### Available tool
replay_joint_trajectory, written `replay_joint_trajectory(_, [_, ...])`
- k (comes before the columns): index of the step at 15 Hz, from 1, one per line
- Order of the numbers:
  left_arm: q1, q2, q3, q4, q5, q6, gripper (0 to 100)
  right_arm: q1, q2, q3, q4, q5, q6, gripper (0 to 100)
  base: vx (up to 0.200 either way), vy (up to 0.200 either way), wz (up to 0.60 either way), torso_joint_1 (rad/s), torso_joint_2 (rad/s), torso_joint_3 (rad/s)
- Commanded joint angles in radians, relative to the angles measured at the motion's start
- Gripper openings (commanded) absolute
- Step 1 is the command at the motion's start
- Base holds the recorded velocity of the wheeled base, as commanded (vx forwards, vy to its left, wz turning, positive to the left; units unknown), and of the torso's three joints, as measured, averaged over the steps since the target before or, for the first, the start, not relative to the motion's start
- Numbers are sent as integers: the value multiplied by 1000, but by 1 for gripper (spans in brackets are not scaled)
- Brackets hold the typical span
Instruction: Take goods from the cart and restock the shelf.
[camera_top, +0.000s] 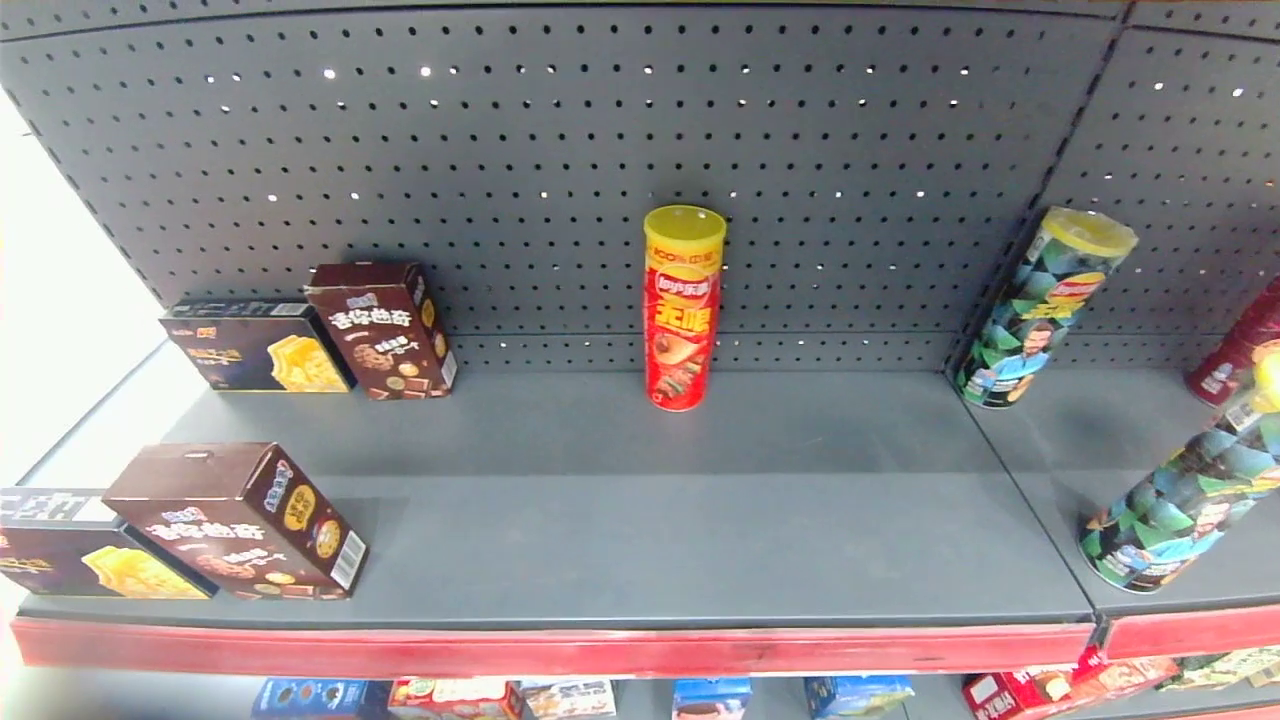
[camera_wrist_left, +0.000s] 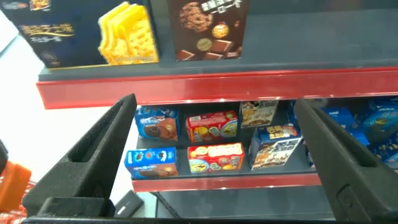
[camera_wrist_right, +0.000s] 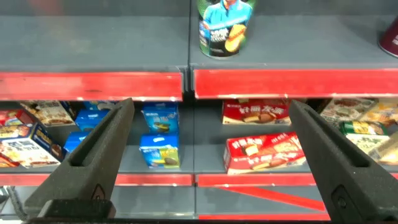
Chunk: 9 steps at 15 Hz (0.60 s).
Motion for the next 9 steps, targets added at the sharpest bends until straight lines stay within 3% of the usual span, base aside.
replay_joint_trajectory(1, [0,0,0,1,0,0,100,0,0,0,0,1,0,100,0,0,600,2,2,2])
replay_joint_trajectory(9, [0,0,0,1,-1,1,100,0,0,0,0,1,-1,100,0,0,600,4,3,0])
